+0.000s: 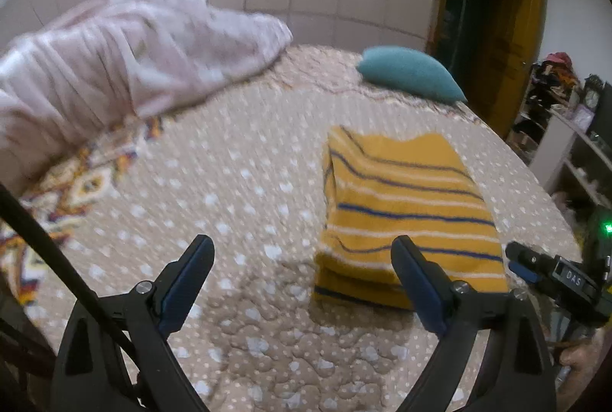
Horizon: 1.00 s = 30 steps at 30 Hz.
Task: Fold small clothes
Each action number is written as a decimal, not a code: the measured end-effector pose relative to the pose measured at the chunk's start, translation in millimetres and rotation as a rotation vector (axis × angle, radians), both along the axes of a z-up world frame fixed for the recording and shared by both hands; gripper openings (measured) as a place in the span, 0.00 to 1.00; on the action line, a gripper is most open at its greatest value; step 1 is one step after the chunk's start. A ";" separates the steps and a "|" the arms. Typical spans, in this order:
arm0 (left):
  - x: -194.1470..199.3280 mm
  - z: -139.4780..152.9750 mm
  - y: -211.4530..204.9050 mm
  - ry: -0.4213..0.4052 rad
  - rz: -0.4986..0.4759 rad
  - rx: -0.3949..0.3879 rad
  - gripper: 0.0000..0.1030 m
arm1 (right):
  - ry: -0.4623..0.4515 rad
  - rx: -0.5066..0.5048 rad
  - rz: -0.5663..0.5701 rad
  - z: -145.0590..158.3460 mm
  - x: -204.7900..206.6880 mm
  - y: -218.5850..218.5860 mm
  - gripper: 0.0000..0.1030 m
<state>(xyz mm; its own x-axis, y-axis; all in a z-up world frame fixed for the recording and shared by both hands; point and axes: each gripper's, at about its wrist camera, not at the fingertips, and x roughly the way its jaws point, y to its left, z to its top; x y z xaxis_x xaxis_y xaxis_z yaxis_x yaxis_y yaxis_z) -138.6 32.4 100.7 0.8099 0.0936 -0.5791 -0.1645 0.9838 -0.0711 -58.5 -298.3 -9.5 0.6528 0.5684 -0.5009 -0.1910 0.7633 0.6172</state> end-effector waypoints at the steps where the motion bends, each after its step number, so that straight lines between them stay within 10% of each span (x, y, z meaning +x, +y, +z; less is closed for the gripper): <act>1: -4.2 4.6 -2.6 -0.025 0.011 0.017 0.95 | 0.000 -0.002 0.000 0.0 -0.2 0.3 0.86; 6: -20.9 21.5 -8.2 -0.123 0.012 0.014 1.00 | -0.002 -0.006 -0.002 0.0 0.2 1.1 0.86; 30: -5.4 -17.1 13.5 0.086 0.015 -0.124 1.00 | 0.003 -0.033 0.000 1.2 2.3 4.8 0.87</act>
<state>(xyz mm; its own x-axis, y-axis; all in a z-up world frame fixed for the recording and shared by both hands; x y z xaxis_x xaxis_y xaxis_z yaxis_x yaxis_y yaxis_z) -144.0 45.9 83.6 0.7562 0.0284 -0.6538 -0.1894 0.9658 -0.1771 -56.1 -293.6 -8.2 0.6509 0.5517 -0.5215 -0.1895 0.7832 0.5922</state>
